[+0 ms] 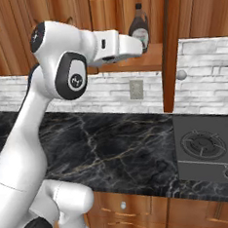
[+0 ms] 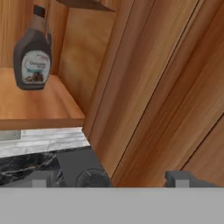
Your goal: Move the condiment bottle and syrup bottle from the cabinet to the dining counter.
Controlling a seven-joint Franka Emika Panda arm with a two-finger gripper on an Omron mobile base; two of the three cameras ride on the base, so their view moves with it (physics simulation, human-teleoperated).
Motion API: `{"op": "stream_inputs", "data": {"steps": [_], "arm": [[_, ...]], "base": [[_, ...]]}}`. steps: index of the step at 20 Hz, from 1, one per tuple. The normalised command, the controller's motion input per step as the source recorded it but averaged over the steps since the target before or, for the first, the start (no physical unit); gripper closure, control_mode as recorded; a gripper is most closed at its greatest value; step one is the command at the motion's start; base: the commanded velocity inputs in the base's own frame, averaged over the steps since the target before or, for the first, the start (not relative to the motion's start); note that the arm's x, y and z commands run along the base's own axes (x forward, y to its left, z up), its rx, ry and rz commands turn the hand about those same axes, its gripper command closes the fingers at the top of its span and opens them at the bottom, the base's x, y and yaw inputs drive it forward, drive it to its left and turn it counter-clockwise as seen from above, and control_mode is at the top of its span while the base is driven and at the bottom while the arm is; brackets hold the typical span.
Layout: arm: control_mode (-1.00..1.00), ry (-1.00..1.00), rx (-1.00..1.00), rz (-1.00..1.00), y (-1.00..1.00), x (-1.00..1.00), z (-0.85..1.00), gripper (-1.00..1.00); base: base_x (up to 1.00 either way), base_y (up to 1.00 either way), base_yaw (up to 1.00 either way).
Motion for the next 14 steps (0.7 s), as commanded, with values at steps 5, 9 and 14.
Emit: {"op": "stream_inputs", "data": {"steps": [5,9,14], "arm": [[-1.0,-0.33,0.1,0.12,0.99,-0.04,-0.17,-1.0],[-1.0,-0.09,0.22,0.05,0.71,0.24,0.06,-1.0],[-1.0,0.08,0.21,0.03,0.31,0.44,0.27,-1.0]], "base": [[0.0,0.0,0.0],[0.0,0.0,0.0],[0.0,0.0,0.0]]}}
